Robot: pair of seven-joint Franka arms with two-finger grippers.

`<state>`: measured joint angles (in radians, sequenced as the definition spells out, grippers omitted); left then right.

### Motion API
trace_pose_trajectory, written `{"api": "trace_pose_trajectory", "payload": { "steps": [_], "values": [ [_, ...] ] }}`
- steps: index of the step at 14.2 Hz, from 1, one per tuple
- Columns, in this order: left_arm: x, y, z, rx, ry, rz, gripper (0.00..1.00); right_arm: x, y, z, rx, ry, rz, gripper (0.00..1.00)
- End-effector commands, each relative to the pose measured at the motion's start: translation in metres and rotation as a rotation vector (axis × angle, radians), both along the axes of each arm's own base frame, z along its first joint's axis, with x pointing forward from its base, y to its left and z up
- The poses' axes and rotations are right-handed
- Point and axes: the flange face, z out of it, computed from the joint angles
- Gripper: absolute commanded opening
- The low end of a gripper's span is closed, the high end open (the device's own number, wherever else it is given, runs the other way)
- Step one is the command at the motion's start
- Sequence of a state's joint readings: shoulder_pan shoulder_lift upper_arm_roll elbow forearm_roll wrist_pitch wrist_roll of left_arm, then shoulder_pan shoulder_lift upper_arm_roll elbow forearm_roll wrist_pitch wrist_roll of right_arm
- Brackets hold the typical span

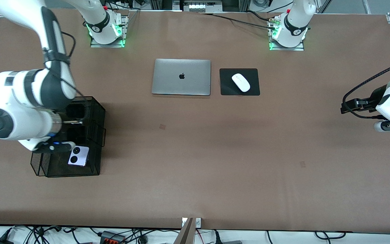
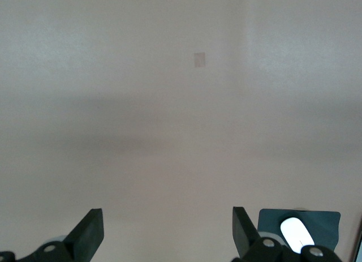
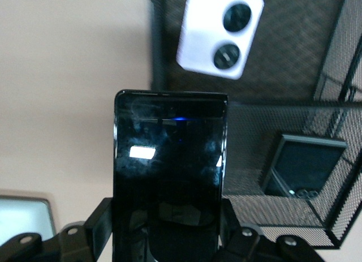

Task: Place phones with both arms
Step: 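Carry the tall smartphone to the mesh basket with the right gripper, then lower the tall smartphone into the basket and open the right gripper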

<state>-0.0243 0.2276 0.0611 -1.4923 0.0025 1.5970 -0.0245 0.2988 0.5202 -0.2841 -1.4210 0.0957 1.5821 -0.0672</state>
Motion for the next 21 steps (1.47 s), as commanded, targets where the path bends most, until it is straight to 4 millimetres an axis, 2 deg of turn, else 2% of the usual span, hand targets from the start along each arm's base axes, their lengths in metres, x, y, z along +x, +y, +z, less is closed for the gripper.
{"api": "trace_pose_trajectory", "payload": {
  "steps": [1,3,5,9,15,17,18,20,21],
  "values": [
    [-0.007,0.001,0.010,0.000,-0.007,-0.020,1.00,-0.022,-0.015,-0.010,0.021,0.054,0.009,0.23],
    [-0.007,0.001,0.010,-0.005,-0.006,-0.019,1.00,-0.029,-0.024,-0.027,0.019,0.081,-0.008,0.23],
    [-0.007,0.001,0.010,-0.008,-0.005,-0.017,1.00,-0.029,-0.031,-0.032,0.020,0.088,-0.020,0.23],
    [-0.008,0.000,0.010,-0.022,-0.005,-0.014,1.00,-0.018,-0.031,-0.039,0.016,0.018,-0.006,0.23],
    [-0.007,0.001,0.010,-0.020,-0.005,-0.014,1.00,-0.017,-0.031,-0.071,0.007,-0.001,-0.002,0.24],
    [-0.007,0.000,0.010,-0.020,-0.004,-0.016,1.00,-0.017,-0.032,-0.079,0.005,-0.018,-0.002,0.27],
    [-0.007,0.000,0.010,-0.022,-0.005,-0.017,1.00,-0.017,-0.033,-0.080,0.004,-0.020,-0.005,0.41],
    [-0.007,0.001,0.009,-0.022,-0.004,-0.016,1.00,-0.015,-0.034,-0.080,0.001,-0.021,-0.020,1.00],
    [-0.007,0.001,0.010,-0.022,-0.005,-0.016,1.00,-0.014,-0.036,-0.074,0.003,-0.030,-0.023,1.00]
  ]
}}
